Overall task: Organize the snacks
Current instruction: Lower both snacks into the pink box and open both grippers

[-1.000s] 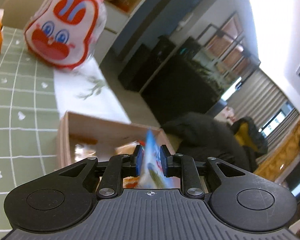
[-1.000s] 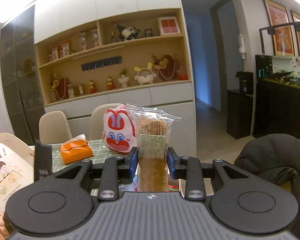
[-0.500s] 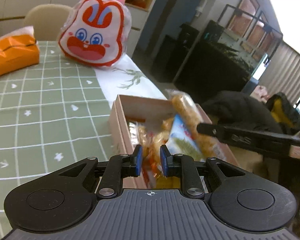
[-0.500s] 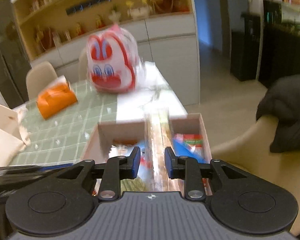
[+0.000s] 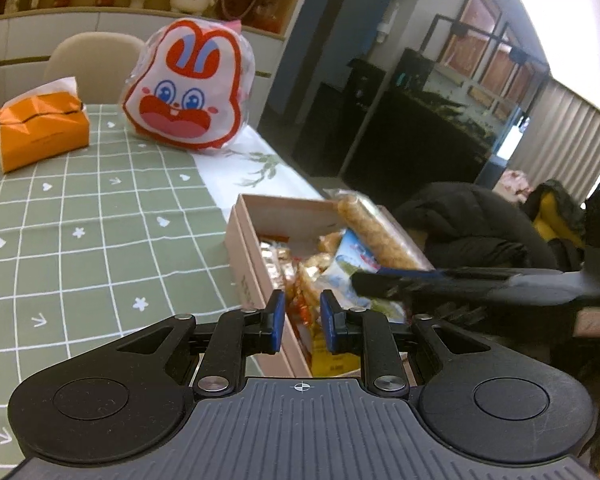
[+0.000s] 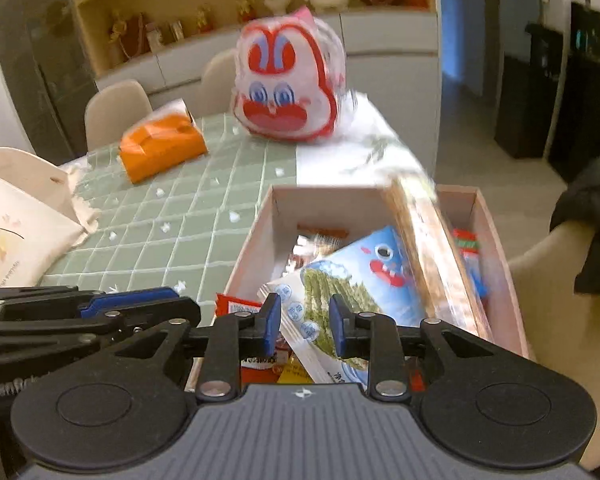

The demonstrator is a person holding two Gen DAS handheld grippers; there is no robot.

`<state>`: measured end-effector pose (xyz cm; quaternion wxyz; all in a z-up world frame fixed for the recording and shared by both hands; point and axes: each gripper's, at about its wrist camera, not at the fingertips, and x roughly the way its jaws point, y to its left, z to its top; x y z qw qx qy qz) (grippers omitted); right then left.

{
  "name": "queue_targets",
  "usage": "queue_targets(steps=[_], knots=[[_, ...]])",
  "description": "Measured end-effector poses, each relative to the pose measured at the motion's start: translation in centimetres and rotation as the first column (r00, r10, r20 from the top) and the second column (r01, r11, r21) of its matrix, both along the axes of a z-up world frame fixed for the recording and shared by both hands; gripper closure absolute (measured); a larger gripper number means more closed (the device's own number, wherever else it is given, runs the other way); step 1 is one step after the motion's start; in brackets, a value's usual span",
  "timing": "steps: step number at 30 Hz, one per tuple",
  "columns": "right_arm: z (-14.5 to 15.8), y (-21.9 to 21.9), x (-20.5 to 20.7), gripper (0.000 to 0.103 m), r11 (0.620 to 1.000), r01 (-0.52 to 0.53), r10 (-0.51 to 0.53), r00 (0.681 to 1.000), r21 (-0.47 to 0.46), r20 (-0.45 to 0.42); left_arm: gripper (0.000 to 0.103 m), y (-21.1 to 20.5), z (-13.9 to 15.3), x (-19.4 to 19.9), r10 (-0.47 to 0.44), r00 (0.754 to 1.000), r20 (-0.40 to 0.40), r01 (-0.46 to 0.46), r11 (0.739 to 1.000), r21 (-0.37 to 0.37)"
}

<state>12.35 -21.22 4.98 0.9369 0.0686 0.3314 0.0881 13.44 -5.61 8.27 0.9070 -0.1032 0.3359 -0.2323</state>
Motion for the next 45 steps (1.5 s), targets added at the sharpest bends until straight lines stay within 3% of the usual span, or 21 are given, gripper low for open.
queue_targets(steps=[3, 5, 6, 10, 14, 15, 17, 21, 24, 25, 30, 34, 39, 42, 45], knots=[[1.7, -2.9, -1.4, 0.067, 0.996, 0.018, -0.024, 0.997, 0.088, 0.071, 0.08, 0.1, 0.5, 0.5, -0.014, 1.0, 0.009, 0.014, 0.999, -0.047], [2.5, -5.0, -1.8, 0.052, 0.991, 0.081, -0.092, 0.99, 0.106, 0.106, 0.08, -0.5, 0.6, 1.1, -0.018, 1.0, 0.014, 0.019, 0.997, -0.071], [2.4, -5.7, -1.9, 0.051, 0.989, 0.113, -0.124, 0.986, 0.1, 0.114, 0.08, -0.8, 0.5, 1.4, -0.016, 1.0, 0.015, 0.018, 0.996, -0.082], [0.6, -7.1, -0.9, 0.051, 0.984, 0.174, -0.177, 0.981, 0.042, 0.083, 0.08, -1.8, 0.4, 2.0, -0.023, 0.999, 0.022, 0.026, 0.994, -0.11], [-1.9, -6.7, 0.8, 0.053, 0.979, 0.197, -0.194, 0.979, -0.046, 0.066, 0.08, -3.1, 0.4, 2.5, -0.043, 0.999, 0.021, 0.044, 0.996, -0.077], [-2.4, -6.8, 1.3, 0.054, 0.977, 0.206, -0.204, 0.978, -0.049, 0.043, 0.08, -3.6, 0.3, 2.9, -0.057, 0.998, 0.015, 0.058, 0.996, -0.061], [-3.0, -7.6, 1.5, 0.069, 0.974, 0.224, -0.224, 0.974, -0.018, 0.002, 0.08, -4.8, 0.0, 4.0, -0.076, 0.997, 0.015, 0.077, 0.997, -0.019], [-2.9, -7.7, 0.3, 0.069, 0.975, 0.219, -0.22, 0.975, -0.033, -0.009, 0.08, -7.7, -1.2, 6.9, -0.1, 0.995, 0.026, 0.097, 0.991, 0.089], [-2.9, -8.3, -0.4, 0.069, 0.98, 0.197, -0.197, 0.98, -0.003, -0.019, 0.079, -8.9, -2.5, 9.4, -0.153, 0.987, -0.053, 0.156, 0.985, 0.073], [-2.9, -8.5, -0.6, 0.069, 0.982, 0.188, -0.188, 0.982, 0.009, -0.023, 0.072, -9.2, -2.9, 10.0, -0.171, 0.983, -0.068, 0.176, 0.982, 0.067], [-3.2, -8.9, -0.8, 0.069, 0.989, 0.148, -0.148, 0.989, 0.021, -0.004, 0.071, -9.2, -3.8, 10.5, -0.213, 0.974, -0.075, 0.216, 0.976, 0.039], [-3.2, -8.6, -0.7, 0.069, 0.991, 0.111, -0.111, 0.994, 0.073, -0.007, 0.079, -7.4, -2.7, 8.7, -0.163, 0.983, -0.083, 0.165, 0.986, 0.021], [-2.4, -7.1, -0.7, 0.069, 0.99, 0.042, -0.042, 0.999, 0.132, -0.005, 0.081, -4.5, -1.1, 5.7, -0.091, 0.995, -0.05, 0.093, 0.994, 0.05], [-2.2, -6.0, -0.5, 0.069, 0.995, 0.08, -0.08, 0.997, 0.054, -0.014, 0.08, -3.6, -1.2, 4.6, -0.056, 0.998, -0.041, 0.059, 0.994, 0.087], [-2.2, -5.6, -0.6, 0.069, 0.991, 0.133, -0.134, 0.991, -0.03, -0.024, 0.079, -2.7, -1.0, 4.4, -0.048, 0.998, -0.037, 0.05, 0.998, 0.048]])
